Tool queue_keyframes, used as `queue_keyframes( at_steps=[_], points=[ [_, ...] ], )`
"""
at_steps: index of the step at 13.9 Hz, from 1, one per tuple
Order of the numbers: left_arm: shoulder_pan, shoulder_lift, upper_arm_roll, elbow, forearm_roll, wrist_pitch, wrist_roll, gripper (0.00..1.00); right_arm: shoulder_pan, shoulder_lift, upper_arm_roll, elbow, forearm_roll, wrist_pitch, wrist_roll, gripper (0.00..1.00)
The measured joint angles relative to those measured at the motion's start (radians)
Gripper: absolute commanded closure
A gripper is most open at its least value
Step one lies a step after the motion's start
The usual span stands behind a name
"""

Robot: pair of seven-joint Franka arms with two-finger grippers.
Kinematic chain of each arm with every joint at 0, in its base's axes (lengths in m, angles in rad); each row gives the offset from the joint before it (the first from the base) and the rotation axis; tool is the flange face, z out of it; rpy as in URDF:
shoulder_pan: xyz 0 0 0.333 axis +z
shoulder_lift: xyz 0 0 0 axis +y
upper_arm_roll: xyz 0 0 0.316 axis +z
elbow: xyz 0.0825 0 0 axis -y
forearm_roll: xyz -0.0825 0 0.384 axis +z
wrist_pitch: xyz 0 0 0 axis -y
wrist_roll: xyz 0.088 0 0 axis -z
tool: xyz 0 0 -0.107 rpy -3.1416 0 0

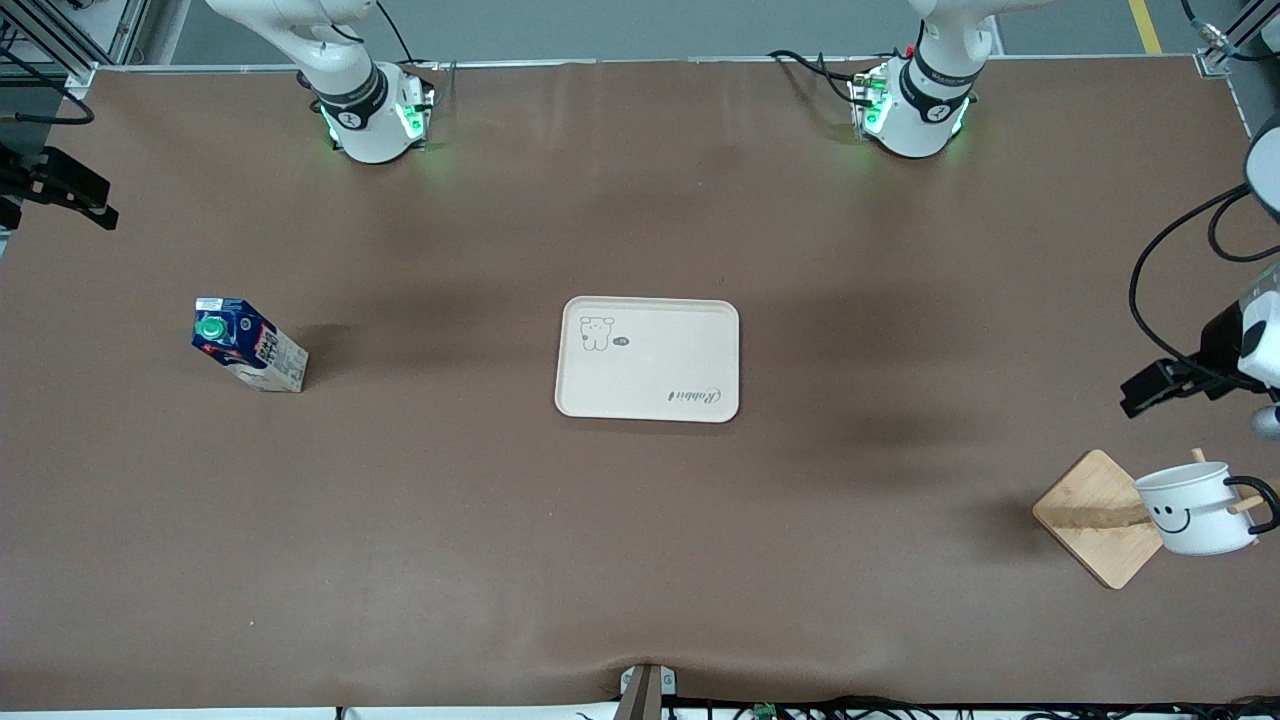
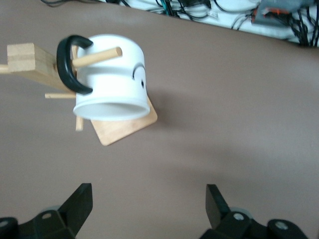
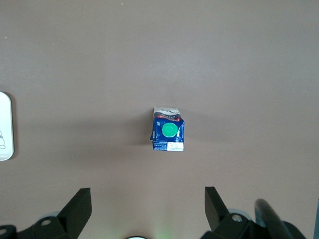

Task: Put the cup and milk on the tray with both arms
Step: 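Lower the left gripper to the mug rim while the right gripper reaches the milk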

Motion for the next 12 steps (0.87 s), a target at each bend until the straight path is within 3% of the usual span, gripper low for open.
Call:
queue_keyframes(
  at_steps=[2, 5, 9, 12],
  points=[
    [0.001, 0.000, 0.000, -0.060, 0.010, 0.134, -0.099, 0.03, 0.000, 0.000, 0.000, 0.000, 0.000, 0.000, 0.000, 0.00],
    [-0.004, 0.005, -0.008, -0.137, 0.158, 0.282, -0.287, 0.17, 0.000, 0.006, 0.000, 0.000, 0.000, 0.000, 0.000, 0.00],
    [-0.032, 0.044, -0.019, -0.162, 0.420, 0.335, -0.562, 0.28, -0.002, 0.027, 0.000, 0.000, 0.000, 0.000, 0.000, 0.00],
    [-0.042, 0.075, -0.021, -0.162, 0.563, 0.348, -0.702, 0.31, -0.032, 0.053, -0.002, 0.000, 0.000, 0.000, 0.000, 0.00]
  ],
)
